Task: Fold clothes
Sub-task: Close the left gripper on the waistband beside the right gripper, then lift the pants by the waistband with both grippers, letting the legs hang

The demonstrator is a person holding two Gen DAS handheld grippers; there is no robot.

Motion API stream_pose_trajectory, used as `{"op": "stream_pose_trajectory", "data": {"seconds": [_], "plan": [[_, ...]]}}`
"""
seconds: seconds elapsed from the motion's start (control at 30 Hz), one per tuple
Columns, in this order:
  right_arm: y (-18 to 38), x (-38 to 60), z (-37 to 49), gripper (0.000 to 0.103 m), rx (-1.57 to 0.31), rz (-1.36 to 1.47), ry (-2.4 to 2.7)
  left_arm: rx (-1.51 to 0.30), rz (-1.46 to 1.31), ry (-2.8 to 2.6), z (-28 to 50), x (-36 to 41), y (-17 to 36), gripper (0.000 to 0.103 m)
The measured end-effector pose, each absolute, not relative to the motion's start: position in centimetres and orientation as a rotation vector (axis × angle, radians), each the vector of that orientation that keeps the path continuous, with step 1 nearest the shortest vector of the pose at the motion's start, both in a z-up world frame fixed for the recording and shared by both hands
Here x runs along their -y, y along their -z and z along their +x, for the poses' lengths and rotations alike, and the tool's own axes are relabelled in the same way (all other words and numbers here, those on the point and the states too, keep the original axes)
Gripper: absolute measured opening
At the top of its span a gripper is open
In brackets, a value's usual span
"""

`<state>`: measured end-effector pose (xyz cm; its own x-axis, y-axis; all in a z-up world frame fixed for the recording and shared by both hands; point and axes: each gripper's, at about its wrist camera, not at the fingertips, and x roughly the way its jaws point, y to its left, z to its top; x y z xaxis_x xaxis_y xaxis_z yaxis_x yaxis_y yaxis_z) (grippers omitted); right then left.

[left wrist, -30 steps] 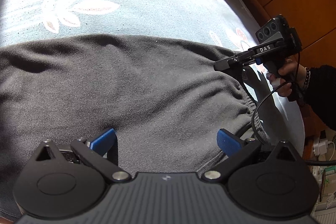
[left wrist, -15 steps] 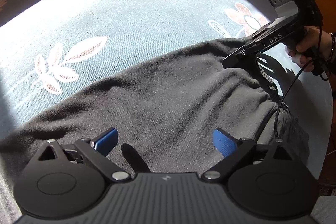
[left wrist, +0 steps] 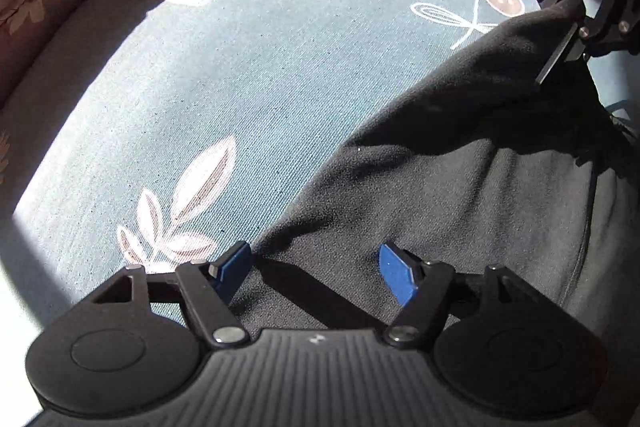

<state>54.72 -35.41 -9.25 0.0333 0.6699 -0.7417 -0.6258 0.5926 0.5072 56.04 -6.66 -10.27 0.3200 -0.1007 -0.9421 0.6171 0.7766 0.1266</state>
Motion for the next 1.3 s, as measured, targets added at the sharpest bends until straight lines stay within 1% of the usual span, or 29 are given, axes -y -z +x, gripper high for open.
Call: {"op": "stream_pose_trajectory", "data": {"seconds": [0.17,0.37,0.53,0.57,0.63,0.7,0.8,1.0,1.07,1.1,1.13,1.17,1.23,1.3], "plan": [[7.0,34.2,52.4,0.01,-1.158,-0.014,-1.119,-1.14,0.624,0.531,56.0,7.3,10.4,0.071],[6.3,33.1,49.1,0.01,-1.185,-0.098,-1.239,-1.138,0.722,0.604,56.0,7.9,10.6,0.072],[6.7,32.9,48.3,0.01,-1.207,-0.095,-1.252,-1.074,0.934,0.733,54.8,8.7,10.8,0.071],[6.8,32.9,48.2,0.01,-1.21,-0.095,-1.253,-1.06,0.976,0.767,54.5,8.9,10.9,0.069],[6.9,32.8,48.0,0.01,-1.214,-0.108,-1.249,-1.033,1.057,0.831,54.0,9.2,11.0,0.057],[7.1,32.8,48.0,0.01,-1.218,-0.103,-1.247,-1.004,1.124,0.883,53.4,9.6,11.3,0.051],[7.3,32.7,47.8,0.01,-1.225,-0.103,-1.244,-0.963,1.212,0.922,52.6,10.2,11.7,0.047],[7.6,32.6,47.4,0.011,-1.242,-0.097,-1.246,-0.918,1.296,0.936,51.5,10.8,12.0,0.042],[7.5,32.7,47.4,0.011,-1.244,-0.089,-1.245,-0.924,1.303,0.945,51.3,10.9,12.1,0.033],[7.5,32.8,47.5,0.011,-1.246,-0.088,-1.244,-0.92,1.317,0.956,50.8,11.0,12.3,0.023],[7.5,32.9,47.5,0.012,-1.248,-0.086,-1.243,-0.904,1.347,0.963,50.2,11.1,12.5,0.004],[7.5,32.9,47.5,0.012,-1.248,-0.086,-1.243,-0.879,1.387,0.961,49.4,11.2,12.8,0.0],[7.5,33.0,47.5,0.012,-1.25,-0.085,-1.243,-0.826,1.466,0.958,47.9,11.4,13.3,0.0],[7.4,33.1,47.5,0.012,-1.252,-0.082,-1.242,-0.822,1.463,0.936,47.6,11.6,13.5,0.0]]}}
